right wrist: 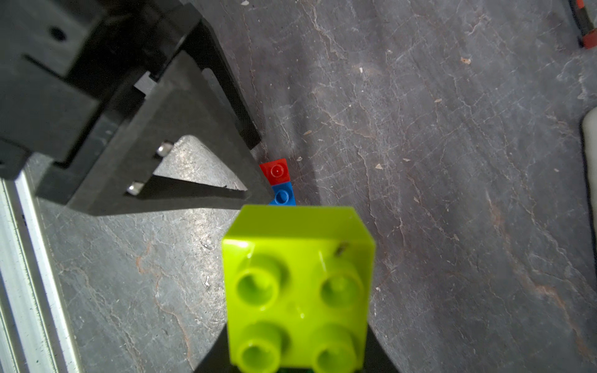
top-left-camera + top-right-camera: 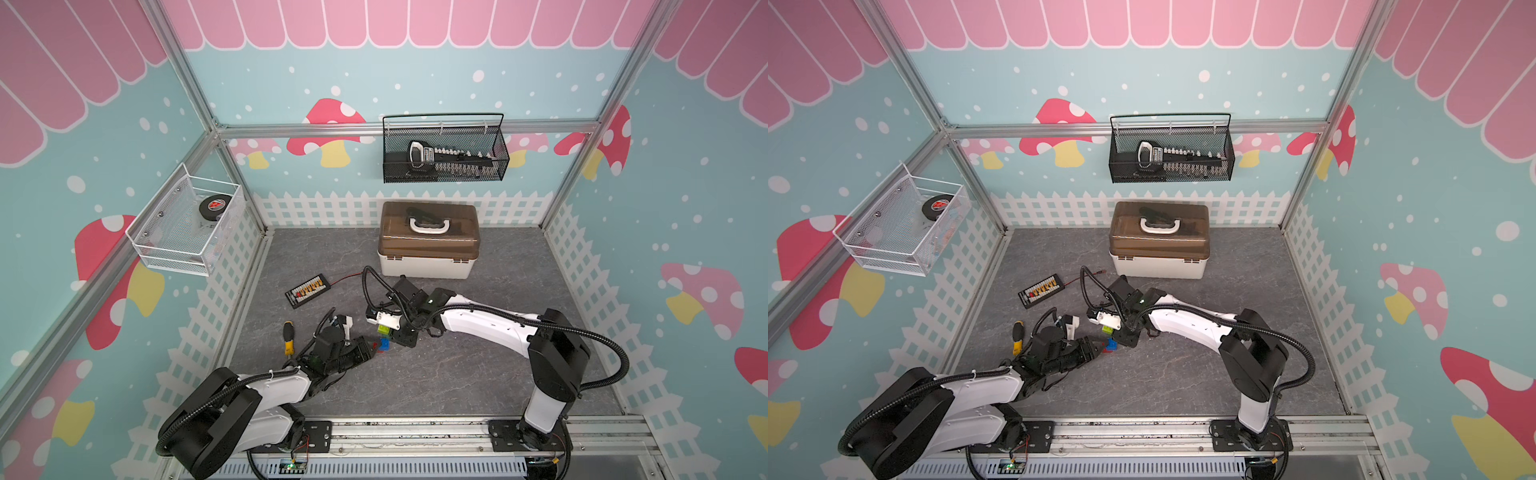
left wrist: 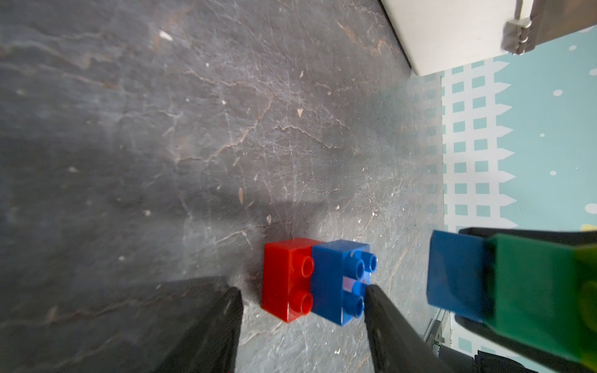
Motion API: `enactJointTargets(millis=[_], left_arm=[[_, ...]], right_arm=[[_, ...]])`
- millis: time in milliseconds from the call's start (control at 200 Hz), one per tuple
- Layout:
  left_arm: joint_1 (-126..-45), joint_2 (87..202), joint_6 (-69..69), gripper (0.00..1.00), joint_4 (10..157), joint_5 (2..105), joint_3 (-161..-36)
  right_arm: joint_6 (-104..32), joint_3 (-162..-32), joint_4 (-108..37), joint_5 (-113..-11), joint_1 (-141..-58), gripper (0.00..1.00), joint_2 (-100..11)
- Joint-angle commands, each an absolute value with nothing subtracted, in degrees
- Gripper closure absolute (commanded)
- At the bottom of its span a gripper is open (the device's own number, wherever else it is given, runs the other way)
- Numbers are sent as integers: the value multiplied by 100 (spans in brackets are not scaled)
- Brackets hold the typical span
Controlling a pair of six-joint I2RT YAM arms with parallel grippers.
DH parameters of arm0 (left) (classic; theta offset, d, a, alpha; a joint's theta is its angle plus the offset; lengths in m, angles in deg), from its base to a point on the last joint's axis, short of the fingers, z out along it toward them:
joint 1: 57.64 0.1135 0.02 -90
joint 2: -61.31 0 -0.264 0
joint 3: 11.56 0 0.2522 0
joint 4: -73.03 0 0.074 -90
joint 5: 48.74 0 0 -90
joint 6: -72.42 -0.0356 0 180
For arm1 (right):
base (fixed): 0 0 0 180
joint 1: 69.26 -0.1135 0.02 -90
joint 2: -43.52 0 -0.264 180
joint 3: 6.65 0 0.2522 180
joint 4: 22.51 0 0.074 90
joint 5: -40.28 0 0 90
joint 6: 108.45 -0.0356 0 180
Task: Assemble the letter y with lego
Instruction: Assemble the lego brick with the lego brick.
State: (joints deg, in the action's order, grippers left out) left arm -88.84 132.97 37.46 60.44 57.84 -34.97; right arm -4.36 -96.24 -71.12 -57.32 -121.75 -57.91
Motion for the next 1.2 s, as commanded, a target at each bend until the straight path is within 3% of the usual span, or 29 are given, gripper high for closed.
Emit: enactJointTargets(millis=[0, 1196], left_arm=[[-8885, 13445, 3744, 40, 6562, 5775, -3341], [-8886, 13557, 3597, 46, 6752, 5630, -3337]], right_arm=[[-410, -9635, -7099, -5870, -12146, 75, -5842], [630, -9502, -6852, -6422, -12050, 74, -6175]])
